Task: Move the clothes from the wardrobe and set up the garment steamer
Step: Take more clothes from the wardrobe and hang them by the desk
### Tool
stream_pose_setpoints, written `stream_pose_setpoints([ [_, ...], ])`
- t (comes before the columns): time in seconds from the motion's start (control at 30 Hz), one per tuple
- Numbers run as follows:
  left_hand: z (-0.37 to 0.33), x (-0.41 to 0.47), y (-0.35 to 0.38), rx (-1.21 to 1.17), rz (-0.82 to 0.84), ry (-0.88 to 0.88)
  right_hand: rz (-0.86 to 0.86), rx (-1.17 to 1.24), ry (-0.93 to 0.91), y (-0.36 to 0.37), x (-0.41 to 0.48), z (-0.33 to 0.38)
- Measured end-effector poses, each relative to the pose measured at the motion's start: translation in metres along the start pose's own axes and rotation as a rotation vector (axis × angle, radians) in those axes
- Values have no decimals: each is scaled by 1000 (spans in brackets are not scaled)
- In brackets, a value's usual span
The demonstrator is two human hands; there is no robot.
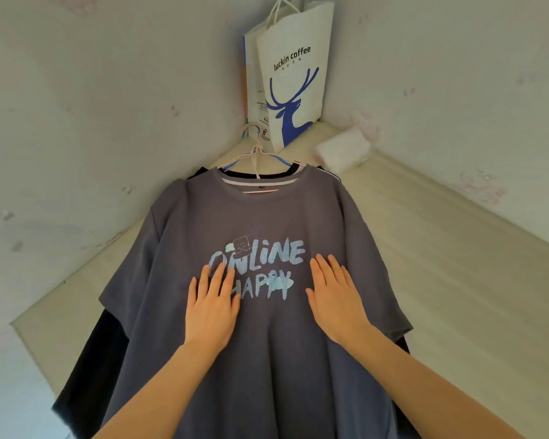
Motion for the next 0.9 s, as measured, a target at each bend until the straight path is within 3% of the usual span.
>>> stream_pose_setpoints([
  [0.3,-3,-105,2,-81,136,100,-33,36,114,23,-124,35],
  [0.5,-3,-168,3,-159,119,141,46,43,253,43,-204,51],
  [0.67,-14,-198,-11,-253,117,166,-7,19,365,40,-254,52],
  [0.9,-84,-225,-46,-372,50,477,-54,37,443,29,-312,44],
])
Point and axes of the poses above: each hand's wrist, its own x-axis towards the middle knuckle, its own y-axis out of the palm, z = x × y, the point moved 8 cm from there along x, towards the middle knuckle, and after that the axes turned 7 degrees about -z, right-handed, at the moved point
